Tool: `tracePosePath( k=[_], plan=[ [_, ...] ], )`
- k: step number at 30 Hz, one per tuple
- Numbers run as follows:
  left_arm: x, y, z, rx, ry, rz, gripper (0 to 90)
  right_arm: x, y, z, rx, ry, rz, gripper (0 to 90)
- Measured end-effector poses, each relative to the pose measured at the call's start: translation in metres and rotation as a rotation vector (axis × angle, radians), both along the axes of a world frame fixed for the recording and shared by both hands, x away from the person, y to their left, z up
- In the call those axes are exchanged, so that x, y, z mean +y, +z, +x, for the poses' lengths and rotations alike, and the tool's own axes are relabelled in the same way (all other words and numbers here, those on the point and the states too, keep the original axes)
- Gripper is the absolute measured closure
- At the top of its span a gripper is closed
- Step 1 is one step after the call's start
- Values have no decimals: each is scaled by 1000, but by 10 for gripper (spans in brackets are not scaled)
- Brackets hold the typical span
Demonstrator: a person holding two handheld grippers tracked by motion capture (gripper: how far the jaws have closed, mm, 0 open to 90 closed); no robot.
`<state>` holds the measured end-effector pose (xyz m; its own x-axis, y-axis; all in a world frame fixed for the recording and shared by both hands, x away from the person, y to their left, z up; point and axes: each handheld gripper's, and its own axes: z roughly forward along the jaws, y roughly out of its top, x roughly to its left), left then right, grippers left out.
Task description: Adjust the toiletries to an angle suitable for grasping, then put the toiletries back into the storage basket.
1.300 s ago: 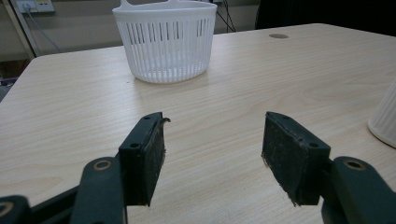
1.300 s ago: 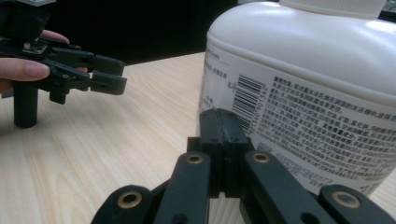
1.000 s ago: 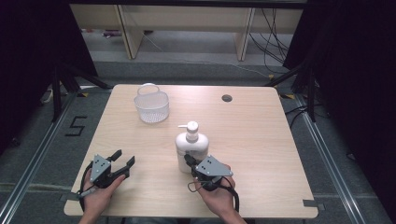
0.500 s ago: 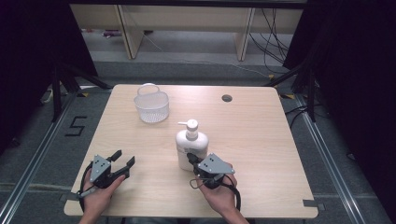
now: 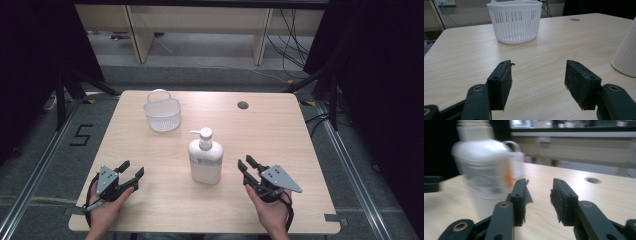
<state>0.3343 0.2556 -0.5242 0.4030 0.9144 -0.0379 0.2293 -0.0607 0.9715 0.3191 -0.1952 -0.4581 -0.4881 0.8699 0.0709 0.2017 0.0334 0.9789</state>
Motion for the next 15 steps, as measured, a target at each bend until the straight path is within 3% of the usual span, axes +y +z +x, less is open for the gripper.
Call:
tracePosePath(
  k=[1, 2, 3, 5, 6, 7, 9, 14, 15],
  plan=[
    [0, 0, 0, 0, 1, -1, 376, -7, -2, 3, -6, -20, -15, 621],
    [0, 0, 0, 0, 3, -3, 376, -12, -6, 4, 14, -40, 1, 615],
    [0, 0, 0, 1, 4, -3, 376, -17, -10, 6, 3, -71, -1, 612],
    [1, 1, -1, 9, 7, 4, 376, -28, -17, 8, 25, -106, -21, 607],
    [1, 1, -1, 9, 8, 4, 376, -32, -21, 9, 38, -123, -7, 607],
    [1, 1, -1, 9, 8, 4, 376, -37, -24, 11, 31, -139, -37, 606],
    [1, 0, -1, 8, 6, 1, 376, -43, -30, 11, 49, -167, -21, 604],
    [0, 0, -1, -1, -4, -3, 376, -53, -35, 12, 84, -207, -49, 585],
    [0, 0, -1, 3, -6, 5, 375, -55, -39, 16, 94, -216, -21, 570]
  ],
)
